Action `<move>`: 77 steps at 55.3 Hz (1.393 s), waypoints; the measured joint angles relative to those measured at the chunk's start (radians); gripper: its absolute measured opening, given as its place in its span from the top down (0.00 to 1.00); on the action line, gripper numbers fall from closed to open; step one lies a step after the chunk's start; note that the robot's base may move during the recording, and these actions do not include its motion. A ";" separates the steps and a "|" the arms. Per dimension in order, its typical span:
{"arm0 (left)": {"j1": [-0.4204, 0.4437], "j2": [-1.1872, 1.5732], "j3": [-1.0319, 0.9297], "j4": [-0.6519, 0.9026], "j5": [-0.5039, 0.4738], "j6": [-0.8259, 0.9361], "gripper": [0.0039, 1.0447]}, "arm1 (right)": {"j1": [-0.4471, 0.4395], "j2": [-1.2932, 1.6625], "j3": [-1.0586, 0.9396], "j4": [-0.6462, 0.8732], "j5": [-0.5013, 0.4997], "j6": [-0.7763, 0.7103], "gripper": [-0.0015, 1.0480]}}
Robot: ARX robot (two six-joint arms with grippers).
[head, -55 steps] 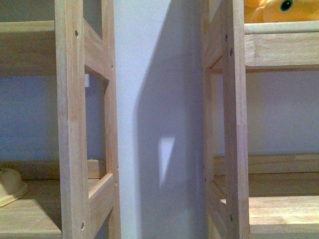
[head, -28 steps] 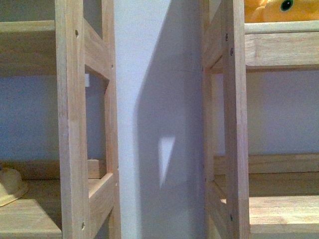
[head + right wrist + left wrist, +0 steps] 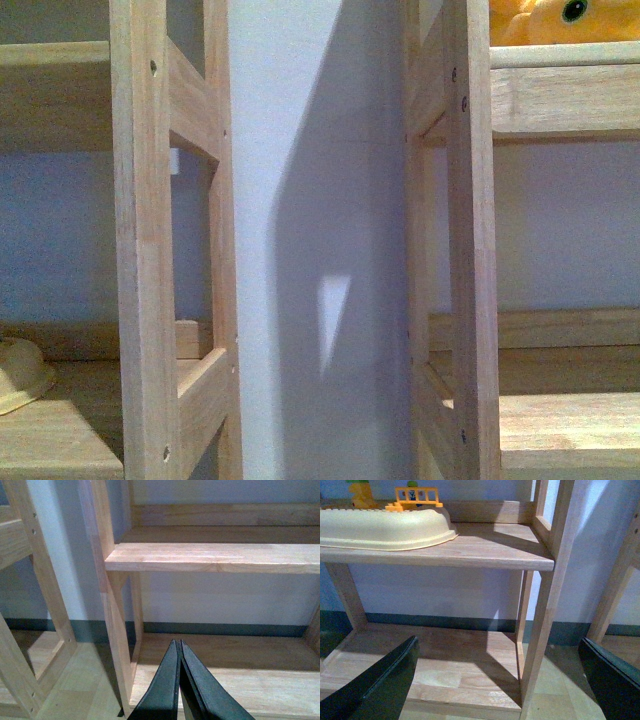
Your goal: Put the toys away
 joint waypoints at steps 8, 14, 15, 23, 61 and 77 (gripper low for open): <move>0.000 0.000 0.000 0.000 0.000 0.000 0.06 | 0.000 0.000 0.000 0.000 0.000 0.000 0.97; 0.000 0.000 0.000 0.000 0.000 0.000 0.06 | 0.000 0.000 0.000 0.000 0.000 -0.002 0.94; 0.000 0.000 0.000 0.000 0.000 0.000 0.06 | 0.000 0.000 0.000 0.000 0.000 -0.002 0.92; 0.000 0.000 0.000 0.000 0.000 0.000 0.06 | 0.000 0.000 0.000 0.000 0.000 -0.002 0.66; 0.000 0.000 0.000 0.000 0.000 0.000 0.06 | 0.000 0.000 0.000 0.000 0.000 -0.002 0.06; 0.000 0.000 0.000 0.000 0.000 0.000 0.06 | 0.000 0.000 0.000 0.000 0.000 -0.002 0.06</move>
